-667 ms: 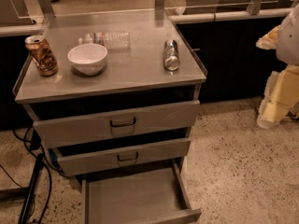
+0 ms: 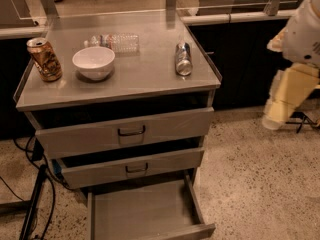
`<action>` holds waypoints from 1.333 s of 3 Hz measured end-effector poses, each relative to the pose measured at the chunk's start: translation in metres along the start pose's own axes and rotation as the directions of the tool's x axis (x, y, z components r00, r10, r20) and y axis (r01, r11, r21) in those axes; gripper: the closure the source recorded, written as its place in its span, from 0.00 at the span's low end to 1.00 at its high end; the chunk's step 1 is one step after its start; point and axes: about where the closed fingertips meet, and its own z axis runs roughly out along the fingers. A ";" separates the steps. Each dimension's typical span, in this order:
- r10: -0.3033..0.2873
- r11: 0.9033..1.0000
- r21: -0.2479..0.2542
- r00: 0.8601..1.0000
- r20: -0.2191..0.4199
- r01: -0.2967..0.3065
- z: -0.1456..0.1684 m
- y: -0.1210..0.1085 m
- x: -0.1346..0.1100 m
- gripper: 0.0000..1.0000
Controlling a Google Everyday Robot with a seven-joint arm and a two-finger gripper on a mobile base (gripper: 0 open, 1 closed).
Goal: Place redbull can into bottom drawer
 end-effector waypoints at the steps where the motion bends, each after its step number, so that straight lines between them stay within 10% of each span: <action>1: 0.025 0.998 -0.061 0.997 -0.076 -0.030 0.023 -0.024 -0.026 0.00; 3: 0.098 0.987 -0.120 0.992 -0.075 -0.107 0.045 -0.038 -0.042 0.00; 4: 0.217 0.960 -0.162 0.973 -0.079 -0.227 0.078 -0.074 -0.060 0.00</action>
Offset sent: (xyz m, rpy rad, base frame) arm 0.0380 0.0264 -0.0133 -0.0865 0.1636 -0.0092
